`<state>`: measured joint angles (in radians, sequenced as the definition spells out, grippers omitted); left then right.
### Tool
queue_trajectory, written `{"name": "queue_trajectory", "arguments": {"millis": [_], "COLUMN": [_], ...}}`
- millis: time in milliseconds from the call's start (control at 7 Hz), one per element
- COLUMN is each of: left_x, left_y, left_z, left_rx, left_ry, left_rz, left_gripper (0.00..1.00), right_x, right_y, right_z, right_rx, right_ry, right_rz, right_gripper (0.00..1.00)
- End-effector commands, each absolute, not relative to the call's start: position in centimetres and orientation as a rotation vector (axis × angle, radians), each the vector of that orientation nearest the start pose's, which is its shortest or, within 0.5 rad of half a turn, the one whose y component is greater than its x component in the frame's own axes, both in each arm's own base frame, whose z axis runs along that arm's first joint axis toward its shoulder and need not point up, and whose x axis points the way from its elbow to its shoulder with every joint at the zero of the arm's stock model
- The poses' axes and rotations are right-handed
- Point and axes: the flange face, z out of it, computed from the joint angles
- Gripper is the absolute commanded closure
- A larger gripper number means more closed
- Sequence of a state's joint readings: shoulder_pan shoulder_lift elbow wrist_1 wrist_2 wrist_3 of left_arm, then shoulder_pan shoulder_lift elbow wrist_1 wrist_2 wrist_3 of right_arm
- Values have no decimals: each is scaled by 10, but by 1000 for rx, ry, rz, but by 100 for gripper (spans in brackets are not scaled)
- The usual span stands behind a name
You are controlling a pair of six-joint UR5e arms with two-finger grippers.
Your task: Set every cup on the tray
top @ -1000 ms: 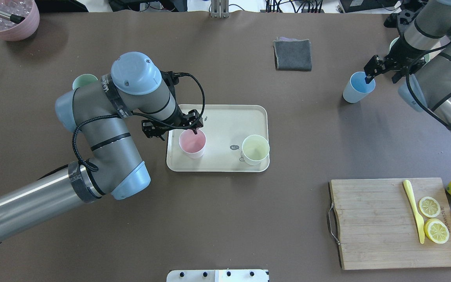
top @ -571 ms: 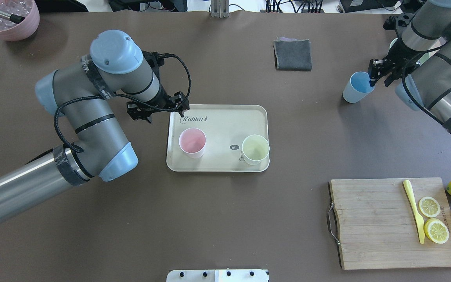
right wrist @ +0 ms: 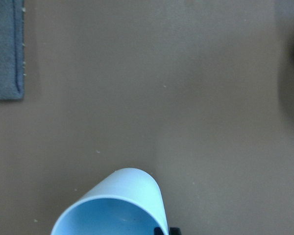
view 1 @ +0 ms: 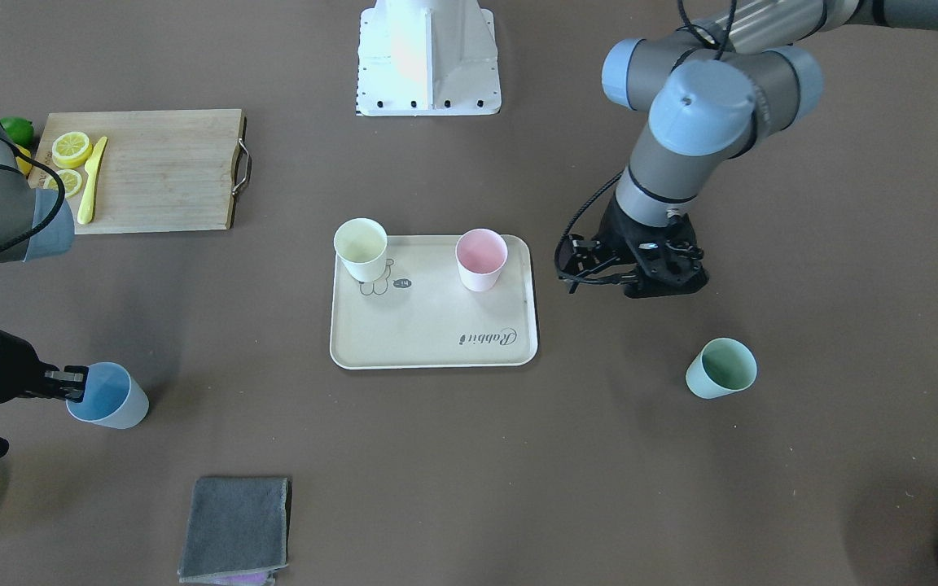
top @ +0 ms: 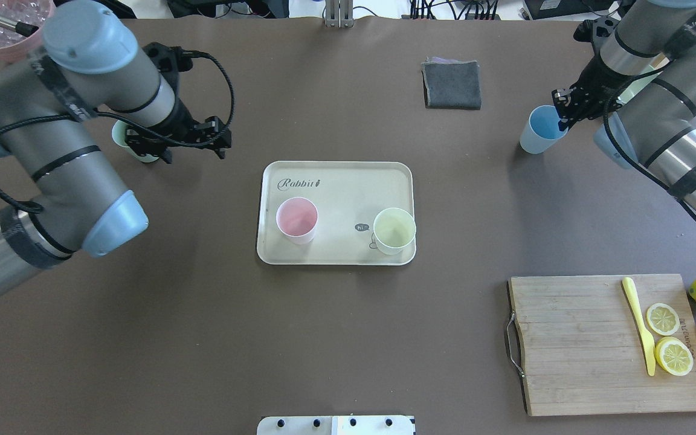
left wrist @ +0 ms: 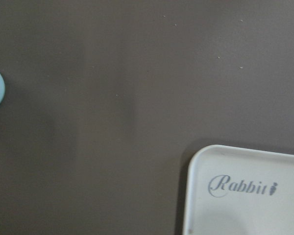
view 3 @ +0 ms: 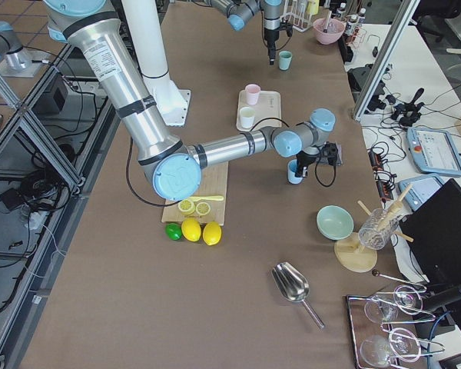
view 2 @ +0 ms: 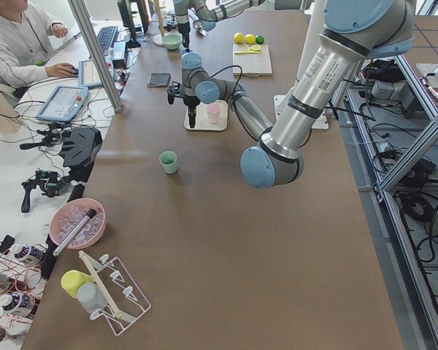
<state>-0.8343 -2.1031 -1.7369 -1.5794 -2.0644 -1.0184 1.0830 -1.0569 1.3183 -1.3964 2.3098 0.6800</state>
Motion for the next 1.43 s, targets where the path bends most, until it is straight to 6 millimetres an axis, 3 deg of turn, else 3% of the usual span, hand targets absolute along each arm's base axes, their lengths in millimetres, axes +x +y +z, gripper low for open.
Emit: {"name": "queue_trajectory", "arguments": {"millis": [0,143,286,429,571,714,857,1000,1143,1286], "left_x": [300,274,272,272,280,284,295,301,307,310], "left_y": [-552,-562,-573,-587,-599,-601,-618,-626,-636,-640], "left_z": [356,379,406,426,435,435,425,434,435,442], "left_rx": [127,134,127,137,129,110,102,111,113,106], "left_ry": [736,713,700,706,702,706,716,723,728,725], "left_rz": [45,56,56,37,31,-8,-33,-31,-41,-42], "left_gripper": [1,1,1,1,2,2,3,6,13,28], "right_x": [-313,-369,-413,-445,-465,-484,-502,-507,-509,-506], "right_y": [-650,-632,-605,-577,-558,-544,-531,-527,-528,-527], "right_z": [372,325,278,255,250,251,251,246,244,237], "right_rx": [-67,-104,-135,-126,-128,-120,-107,-106,-95,-74], "right_ry": [-926,-955,-987,-989,-984,-966,-946,-947,-941,-950], "right_rz": [55,74,92,82,69,68,71,73,93,79], "right_gripper": [100,100,100,100,100,100,100,100,73,1]}}
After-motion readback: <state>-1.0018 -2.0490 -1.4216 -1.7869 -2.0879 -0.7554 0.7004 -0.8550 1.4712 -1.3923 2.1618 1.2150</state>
